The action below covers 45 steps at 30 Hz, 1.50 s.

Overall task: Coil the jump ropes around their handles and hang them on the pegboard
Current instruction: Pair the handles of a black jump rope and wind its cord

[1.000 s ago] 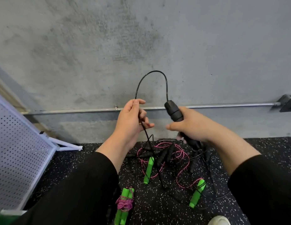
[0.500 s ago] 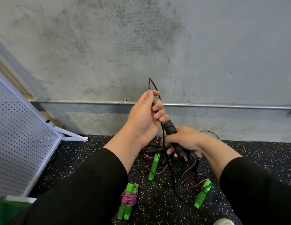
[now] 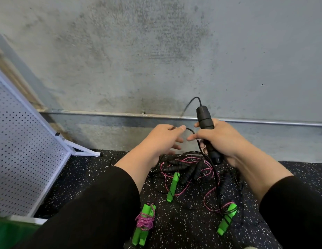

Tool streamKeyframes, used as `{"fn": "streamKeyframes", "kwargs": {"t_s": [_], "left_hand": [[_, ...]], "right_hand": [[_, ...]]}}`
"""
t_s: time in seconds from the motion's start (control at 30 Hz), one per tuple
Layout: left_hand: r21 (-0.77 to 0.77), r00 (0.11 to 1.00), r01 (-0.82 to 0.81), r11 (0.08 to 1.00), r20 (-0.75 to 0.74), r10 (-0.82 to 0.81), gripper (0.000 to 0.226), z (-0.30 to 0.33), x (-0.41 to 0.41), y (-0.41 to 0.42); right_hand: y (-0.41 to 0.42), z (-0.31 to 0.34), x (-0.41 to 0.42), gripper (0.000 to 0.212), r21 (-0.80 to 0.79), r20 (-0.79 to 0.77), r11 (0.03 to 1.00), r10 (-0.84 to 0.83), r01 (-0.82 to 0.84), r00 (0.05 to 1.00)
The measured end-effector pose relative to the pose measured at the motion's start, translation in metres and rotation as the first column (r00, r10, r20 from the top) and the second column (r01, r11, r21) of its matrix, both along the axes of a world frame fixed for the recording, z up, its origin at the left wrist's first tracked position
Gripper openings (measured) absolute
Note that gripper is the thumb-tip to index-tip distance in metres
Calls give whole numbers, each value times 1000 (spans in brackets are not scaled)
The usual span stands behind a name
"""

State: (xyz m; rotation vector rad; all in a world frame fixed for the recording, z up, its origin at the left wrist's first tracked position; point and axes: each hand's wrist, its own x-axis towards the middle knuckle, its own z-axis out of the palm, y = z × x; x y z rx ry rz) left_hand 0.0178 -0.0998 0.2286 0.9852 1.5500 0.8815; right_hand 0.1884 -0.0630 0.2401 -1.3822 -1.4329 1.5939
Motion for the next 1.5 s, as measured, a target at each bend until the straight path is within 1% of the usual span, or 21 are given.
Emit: {"fn": "streamKeyframes", "kwargs": {"t_s": [0.13, 0.2, 0.3, 0.43, 0.53, 0.63, 0.73, 0.8, 0.87, 0.93, 1.07, 1.2, 1.23, 1.27, 1.3, 1.33, 1.37, 1.4, 1.43, 1.47, 1.5], "left_hand": [[-54, 976, -19, 998, 214, 30, 41, -4, 5, 5], [-33, 947, -36, 999, 317, 45, 34, -7, 11, 8], [-6, 908, -83, 997, 412, 78, 12, -7, 16, 10], [9, 868, -103, 995, 489, 85, 8, -5, 19, 12], [21, 891, -153, 988, 436, 129, 12, -5, 19, 13], [36, 928, -212, 977, 321, 189, 16, -3, 14, 14], [59, 963, -158, 986, 230, 141, 11, -1, 8, 13], [128, 986, -89, 988, 154, 69, 14, 0, 5, 12], [196, 984, -25, 980, 179, -11, 11, 4, 6, 9], [229, 969, -19, 973, 243, -38, 11, 10, 8, 8], [271, 914, -45, 962, 400, -71, 14, 21, 7, 5], [314, 874, -56, 948, 475, -106, 34, 25, 4, 4], [318, 893, -71, 945, 443, -82, 30, 25, 2, 4], [331, 937, -86, 940, 347, -37, 24, 25, -1, 5], [352, 986, -86, 932, 167, 28, 19, 23, -5, 7], [367, 993, -69, 928, -61, 98, 17, 21, -9, 9], [360, 947, -44, 932, -282, 154, 17, 17, -13, 12], [338, 861, -30, 941, -469, 196, 23, 13, -15, 13], [367, 773, -26, 930, -582, 251, 29, 11, -14, 12], [476, 727, -13, 880, -599, 335, 27, 11, -12, 11], [615, 717, 16, 788, -557, 420, 18, 13, -9, 9]], "right_hand": [[-5, 12, 2, 35, 44, 43, 997, 67, -68, 997], [-9, 12, 1, 28, 32, 45, 992, 123, -124, 991], [-12, 13, 0, 23, 48, 59, 985, 162, -164, 985], [-9, 16, 5, 19, 39, 11, 985, 168, -168, 986], [-4, 13, 7, 22, 27, -21, 991, 134, -134, 991], [5, 5, 11, 24, 97, 36, 995, 7, -11, 999], [10, -5, 15, 23, 115, 98, 993, -7, -5, 995], [11, -12, 15, 21, 104, 105, 994, 19, -30, 994], [10, -18, 12, 27, 112, 123, 993, 28, -41, 992], [10, -21, 8, 34, 126, 117, 991, 25, -39, 993], [12, -22, 3, 29, 160, 2, 987, -3, 2, 1000], [16, -17, 4, 28, 195, -34, 976, -95, 100, 995], [18, -16, 6, 29, 216, -23, 968, -123, 125, 992], [20, -14, 8, 30, 238, -14, 959, -152, 151, 988], [22, -12, 10, 31, 254, -10, 951, -181, 178, 983], [24, -9, 13, 32, 263, -11, 944, -203, 199, 979], [25, -7, 16, 32, 267, -11, 941, -215, 210, 977], [25, -5, 18, 33, 268, -9, 940, -218, 212, 976], [25, -3, 19, 33, 268, -8, 940, -218, 212, 976], [25, -1, 20, 33, 264, -11, 941, -217, 212, 976], [24, -1, 20, 33, 259, -14, 942, -216, 212, 976]]}}
